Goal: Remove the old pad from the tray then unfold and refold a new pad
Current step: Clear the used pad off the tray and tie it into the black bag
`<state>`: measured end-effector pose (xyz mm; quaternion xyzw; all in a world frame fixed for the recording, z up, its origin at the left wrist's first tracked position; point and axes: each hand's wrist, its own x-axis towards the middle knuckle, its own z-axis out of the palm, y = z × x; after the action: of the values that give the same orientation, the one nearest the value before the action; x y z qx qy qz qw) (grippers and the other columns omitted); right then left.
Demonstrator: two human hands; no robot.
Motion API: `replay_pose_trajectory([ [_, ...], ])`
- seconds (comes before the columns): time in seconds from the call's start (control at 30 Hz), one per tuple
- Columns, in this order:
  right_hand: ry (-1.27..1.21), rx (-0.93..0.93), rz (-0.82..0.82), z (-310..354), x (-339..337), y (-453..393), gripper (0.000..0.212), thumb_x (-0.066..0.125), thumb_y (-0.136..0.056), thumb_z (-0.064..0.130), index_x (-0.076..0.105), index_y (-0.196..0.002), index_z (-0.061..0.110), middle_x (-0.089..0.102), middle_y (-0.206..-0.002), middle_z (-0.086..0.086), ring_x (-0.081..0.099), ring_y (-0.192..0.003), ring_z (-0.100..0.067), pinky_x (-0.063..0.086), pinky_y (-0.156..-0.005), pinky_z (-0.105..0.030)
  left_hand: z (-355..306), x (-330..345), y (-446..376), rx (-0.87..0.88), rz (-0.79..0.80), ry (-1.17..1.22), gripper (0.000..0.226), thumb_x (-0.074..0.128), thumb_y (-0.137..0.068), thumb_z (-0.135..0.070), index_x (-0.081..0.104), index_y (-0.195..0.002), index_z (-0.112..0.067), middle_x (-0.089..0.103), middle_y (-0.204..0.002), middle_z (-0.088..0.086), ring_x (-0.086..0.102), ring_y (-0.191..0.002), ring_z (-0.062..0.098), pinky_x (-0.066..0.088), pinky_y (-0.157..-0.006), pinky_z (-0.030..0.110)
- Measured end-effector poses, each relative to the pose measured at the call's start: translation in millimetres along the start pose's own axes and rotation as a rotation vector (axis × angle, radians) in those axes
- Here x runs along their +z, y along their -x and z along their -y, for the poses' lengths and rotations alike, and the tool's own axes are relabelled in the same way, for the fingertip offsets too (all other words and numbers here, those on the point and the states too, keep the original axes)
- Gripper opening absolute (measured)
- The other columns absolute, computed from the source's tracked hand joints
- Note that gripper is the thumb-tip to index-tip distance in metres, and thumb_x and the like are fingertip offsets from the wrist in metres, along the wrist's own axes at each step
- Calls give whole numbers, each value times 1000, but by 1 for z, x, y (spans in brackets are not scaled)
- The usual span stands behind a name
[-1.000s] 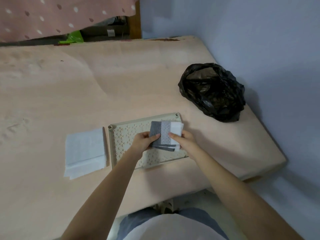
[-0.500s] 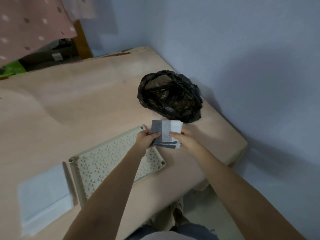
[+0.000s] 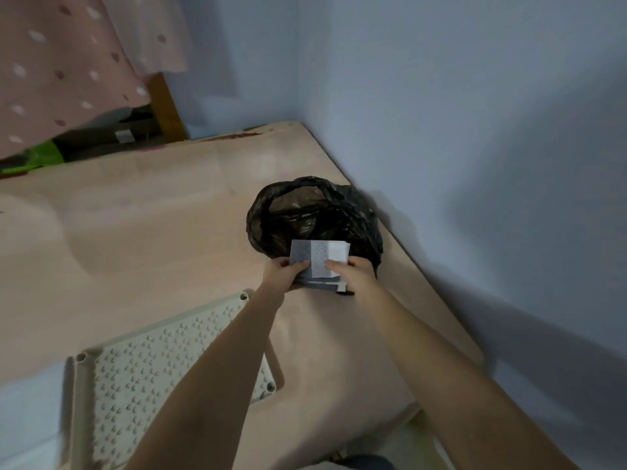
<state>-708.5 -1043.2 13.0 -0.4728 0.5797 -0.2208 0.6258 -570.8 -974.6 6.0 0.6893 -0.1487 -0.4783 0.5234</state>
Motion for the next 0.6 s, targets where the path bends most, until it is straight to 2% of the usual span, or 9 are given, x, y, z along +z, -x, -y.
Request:
replay_pose_trajectory([
  [0.1,33,1,-7,9,-2,-27,41,75,-79,19,63,-114,1,67,-107,-14,65,-94,-28,55,-77,-35,-4,11,-19,58,-75,-103,39,71,-83,-24,59,-112,-1,63,-96,9,62,-78,20,56,-58,29],
  [0.2,56,-16,-29,17,-1,-50,41,77,-77,23,64,-110,2,68,-105,-13,65,-93,-26,56,-80,-37,-11,16,-32,154,-153,-334,43,66,-84,-40,62,-112,-7,65,-93,4,63,-82,23,58,-69,37],
  [0.33,131,-49,-73,24,1,-72,36,73,-80,26,65,-106,3,68,-102,-14,64,-88,-25,53,-74,-32,-20,24,-52,175,-206,-648,42,59,-85,-50,61,-108,-14,66,-99,2,61,-92,24,47,-71,31],
  [0.4,236,-77,-109,28,5,-79,35,67,-84,30,62,-105,4,67,-101,-13,63,-87,-25,50,-72,-31,-25,32,-61,202,-253,-795,41,55,-88,-50,60,-105,-13,66,-101,6,60,-95,27,48,-73,33],
  [0.5,515,-190,-206,31,16,-83,39,56,-91,33,50,-116,3,64,-106,-14,62,-95,-32,48,-73,-35,-29,42,-72,287,-356,-1088,45,46,-92,-51,60,-106,-10,62,-107,9,52,-105,29,44,-82,38],
  [0.6,695,-286,-281,30,27,-83,45,46,-96,30,36,-130,3,57,-119,-17,60,-101,-36,48,-74,-38,-29,48,-82,276,-375,-1202,47,42,-95,-49,58,-111,-9,59,-113,9,49,-110,29,39,-89,38],
])
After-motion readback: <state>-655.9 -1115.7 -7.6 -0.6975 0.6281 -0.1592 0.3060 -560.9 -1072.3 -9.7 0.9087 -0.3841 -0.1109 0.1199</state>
